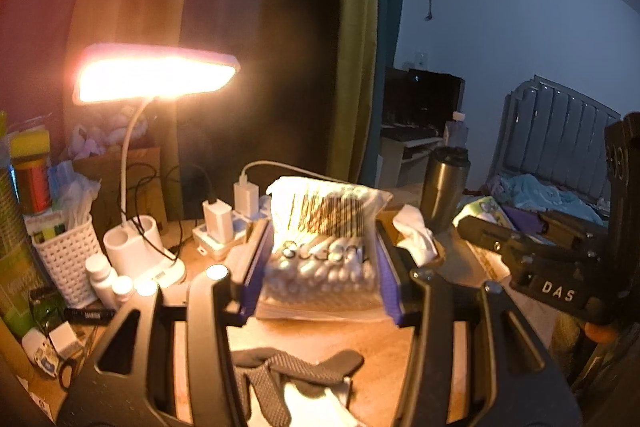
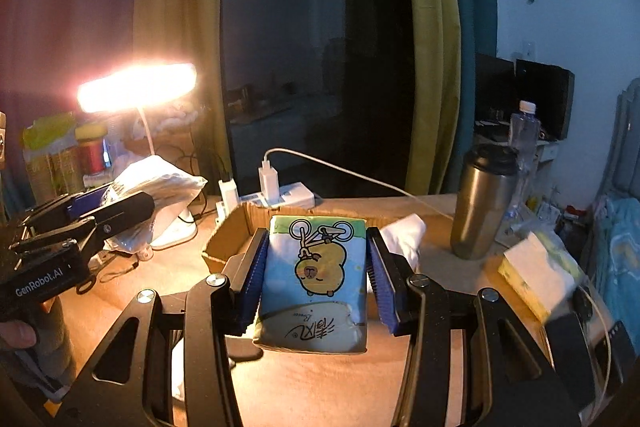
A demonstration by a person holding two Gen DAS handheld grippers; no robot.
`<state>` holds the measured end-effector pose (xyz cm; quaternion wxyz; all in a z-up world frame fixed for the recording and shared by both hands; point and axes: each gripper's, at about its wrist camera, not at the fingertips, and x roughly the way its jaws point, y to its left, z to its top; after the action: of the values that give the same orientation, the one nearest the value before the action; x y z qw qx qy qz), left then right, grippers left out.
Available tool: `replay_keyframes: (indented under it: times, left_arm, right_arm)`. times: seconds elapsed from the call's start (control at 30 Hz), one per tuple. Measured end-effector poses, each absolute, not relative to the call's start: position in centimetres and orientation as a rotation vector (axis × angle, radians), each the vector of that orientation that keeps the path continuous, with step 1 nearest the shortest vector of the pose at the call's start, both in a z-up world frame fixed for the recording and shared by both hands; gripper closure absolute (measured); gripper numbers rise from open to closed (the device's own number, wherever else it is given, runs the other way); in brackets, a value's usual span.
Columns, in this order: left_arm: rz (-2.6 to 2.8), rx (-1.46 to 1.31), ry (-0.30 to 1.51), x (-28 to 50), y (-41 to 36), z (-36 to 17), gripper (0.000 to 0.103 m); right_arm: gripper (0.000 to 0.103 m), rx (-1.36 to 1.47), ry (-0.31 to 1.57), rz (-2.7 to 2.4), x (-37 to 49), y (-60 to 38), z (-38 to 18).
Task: Organize soft objects
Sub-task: 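Lower the tissue packet and cotton-swab bag into the box and open both tools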
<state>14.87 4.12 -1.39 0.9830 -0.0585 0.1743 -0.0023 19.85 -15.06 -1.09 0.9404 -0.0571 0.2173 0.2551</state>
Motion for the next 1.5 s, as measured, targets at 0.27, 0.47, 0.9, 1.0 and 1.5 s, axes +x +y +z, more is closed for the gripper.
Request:
replay_keyframes:
  times: [0.27, 0.47, 0.9, 1.0, 1.5]
  left_arm:
    - [0.010, -0.101, 0.322, 17.2, 4.8, -0.6, 0.054]
    - [0.013, -0.090, 0.311, 18.7, 5.1, -0.2, 0.054]
    - [0.037, -0.097, 0.317, 23.5, 6.1, -0.8, 0.054]
    - [0.045, -0.099, 0.334, 24.5, 6.3, -1.5, 0.054]
    - [0.072, -0.134, 0.480, 30.2, 8.1, -6.8, 0.054]
  right_arm:
    - [0.053, -0.116, 0.431, 0.540, 22.0, -13.5, -0.5]
    - [0.053, -0.122, 0.416, 0.552, 23.7, -12.5, 0.1]
    - [0.053, -0.115, 0.410, 0.571, 28.2, -10.5, -0.1]
    - [0.053, -0.111, 0.426, 0.576, 29.4, -10.1, -0.8]
    - [0.053, -0.106, 0.513, 0.601, 34.3, -7.7, -5.1]
